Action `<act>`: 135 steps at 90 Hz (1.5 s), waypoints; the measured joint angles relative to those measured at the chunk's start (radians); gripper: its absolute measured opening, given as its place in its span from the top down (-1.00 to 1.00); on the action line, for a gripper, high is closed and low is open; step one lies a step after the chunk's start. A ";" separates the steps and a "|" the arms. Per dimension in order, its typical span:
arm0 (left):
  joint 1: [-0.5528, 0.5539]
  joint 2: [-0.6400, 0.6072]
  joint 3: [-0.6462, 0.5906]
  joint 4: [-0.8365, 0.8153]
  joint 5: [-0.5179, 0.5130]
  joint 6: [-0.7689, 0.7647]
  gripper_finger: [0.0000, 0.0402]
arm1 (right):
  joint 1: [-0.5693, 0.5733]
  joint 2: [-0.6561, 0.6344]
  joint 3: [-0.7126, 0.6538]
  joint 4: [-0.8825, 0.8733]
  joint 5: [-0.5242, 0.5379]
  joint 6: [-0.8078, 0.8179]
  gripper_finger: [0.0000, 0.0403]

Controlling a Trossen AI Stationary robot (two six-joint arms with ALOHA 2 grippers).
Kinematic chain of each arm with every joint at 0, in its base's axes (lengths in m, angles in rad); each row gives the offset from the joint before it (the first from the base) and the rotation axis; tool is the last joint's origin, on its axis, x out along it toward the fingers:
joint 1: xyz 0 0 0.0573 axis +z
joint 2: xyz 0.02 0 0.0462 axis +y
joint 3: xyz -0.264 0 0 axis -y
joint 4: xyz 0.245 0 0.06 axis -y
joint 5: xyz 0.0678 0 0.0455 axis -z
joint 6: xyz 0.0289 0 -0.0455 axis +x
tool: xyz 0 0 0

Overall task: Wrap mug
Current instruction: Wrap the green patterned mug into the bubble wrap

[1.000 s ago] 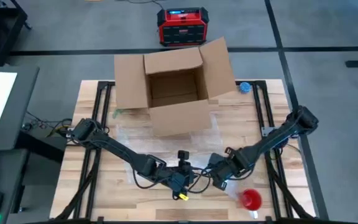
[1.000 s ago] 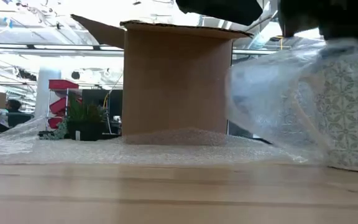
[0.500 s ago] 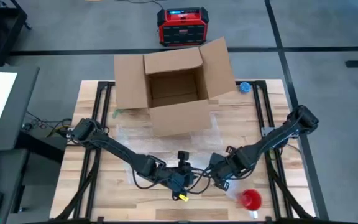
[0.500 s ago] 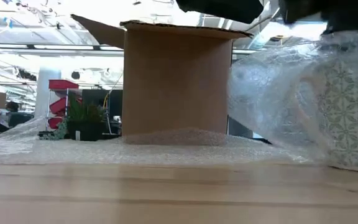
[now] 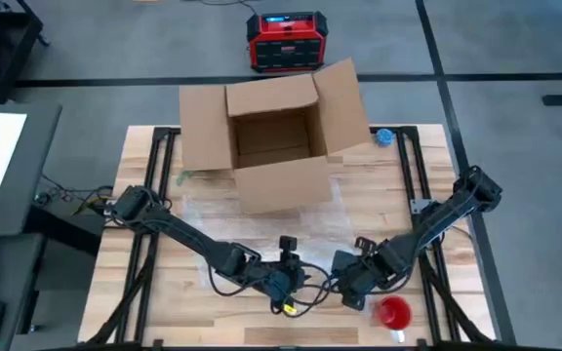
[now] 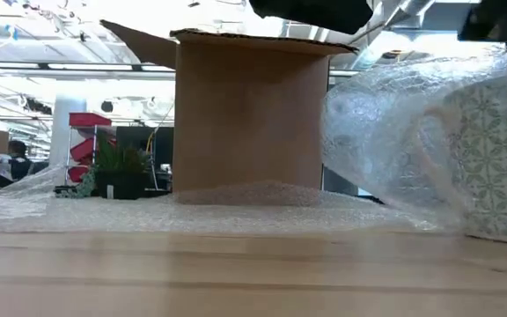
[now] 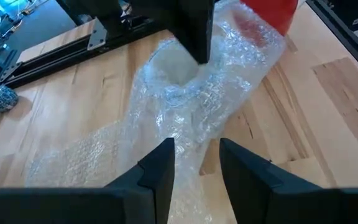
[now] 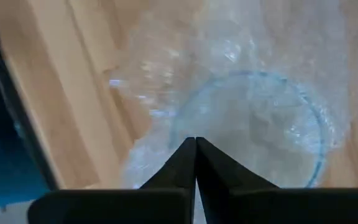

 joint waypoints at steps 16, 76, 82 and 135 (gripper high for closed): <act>0.000 0.000 0.000 0.000 0.000 -0.001 0.47 | -0.045 -0.002 -0.135 0.149 -0.053 -0.002 1.00; 0.000 0.000 0.000 -0.018 0.000 0.001 0.47 | 0.032 -0.008 0.111 -0.095 0.024 -0.011 1.00; 0.000 -0.006 0.000 -0.039 0.000 0.001 0.47 | 0.040 -0.009 0.117 -0.069 0.040 -0.017 1.00; 0.012 -0.026 0.000 -0.185 -0.043 -0.033 0.47 | -0.034 0.076 -0.028 0.119 -0.044 -0.090 1.00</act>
